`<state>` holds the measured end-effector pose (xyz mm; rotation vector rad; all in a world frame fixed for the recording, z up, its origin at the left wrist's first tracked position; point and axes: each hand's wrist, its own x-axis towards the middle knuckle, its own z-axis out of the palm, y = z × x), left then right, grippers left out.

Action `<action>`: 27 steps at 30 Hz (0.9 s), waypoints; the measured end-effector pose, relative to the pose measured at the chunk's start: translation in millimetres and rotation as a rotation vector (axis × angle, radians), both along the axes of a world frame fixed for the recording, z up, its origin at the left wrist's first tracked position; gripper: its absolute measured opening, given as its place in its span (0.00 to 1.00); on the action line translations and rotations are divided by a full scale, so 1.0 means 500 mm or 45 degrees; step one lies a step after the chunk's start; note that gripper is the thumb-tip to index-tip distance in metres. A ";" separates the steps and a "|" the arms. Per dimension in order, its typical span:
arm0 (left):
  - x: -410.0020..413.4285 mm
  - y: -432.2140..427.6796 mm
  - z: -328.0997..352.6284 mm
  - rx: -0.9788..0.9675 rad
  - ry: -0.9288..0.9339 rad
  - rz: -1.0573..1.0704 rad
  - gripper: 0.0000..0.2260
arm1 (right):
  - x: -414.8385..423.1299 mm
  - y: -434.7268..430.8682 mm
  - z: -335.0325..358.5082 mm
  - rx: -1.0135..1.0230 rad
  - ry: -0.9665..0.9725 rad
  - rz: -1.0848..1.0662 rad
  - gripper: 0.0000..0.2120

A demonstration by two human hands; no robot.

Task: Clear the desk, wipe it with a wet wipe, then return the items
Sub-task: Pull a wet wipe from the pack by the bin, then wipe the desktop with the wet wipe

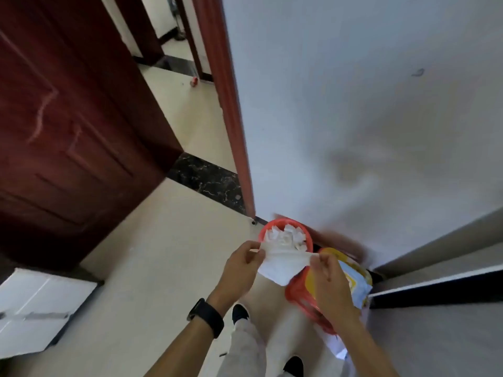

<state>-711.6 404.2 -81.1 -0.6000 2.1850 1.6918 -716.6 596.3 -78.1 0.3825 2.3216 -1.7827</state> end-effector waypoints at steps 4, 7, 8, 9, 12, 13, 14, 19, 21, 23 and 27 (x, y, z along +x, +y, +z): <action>0.090 -0.116 0.080 -0.043 0.086 0.339 0.05 | -0.004 -0.137 0.069 0.094 0.197 0.322 0.07; 0.170 -0.218 0.124 0.015 0.176 0.574 0.07 | 0.015 -0.264 0.111 0.200 0.399 0.546 0.08; 0.201 -0.254 0.134 0.064 0.210 0.645 0.07 | 0.025 -0.309 0.117 0.206 0.427 0.612 0.08; 0.236 -0.293 0.142 0.118 0.244 0.716 0.07 | 0.040 -0.357 0.125 0.202 0.444 0.681 0.08; 0.354 -0.418 0.155 0.271 0.269 0.927 0.06 | 0.101 -0.514 0.153 0.112 0.484 0.867 0.07; 0.404 -0.461 0.159 0.340 0.265 0.982 0.06 | 0.131 -0.570 0.160 0.059 0.435 0.924 0.08; 0.459 -0.506 0.161 0.410 0.272 1.015 0.07 | 0.165 -0.627 0.166 -0.002 0.339 0.983 0.09; 0.739 -0.708 0.175 0.265 0.242 0.983 0.26 | 0.356 -0.897 0.166 -0.218 -0.065 1.514 0.18; 0.830 -0.777 0.179 0.021 0.126 1.010 0.28 | 0.434 -0.990 0.160 -0.112 0.068 1.701 0.18; 0.914 -0.845 0.181 -0.231 0.018 1.068 0.26 | 0.508 -1.076 0.155 -0.010 0.223 1.851 0.14; 1.067 -0.957 0.189 -0.648 -0.051 1.250 0.13 | 0.630 -1.225 0.159 0.111 0.599 1.984 0.09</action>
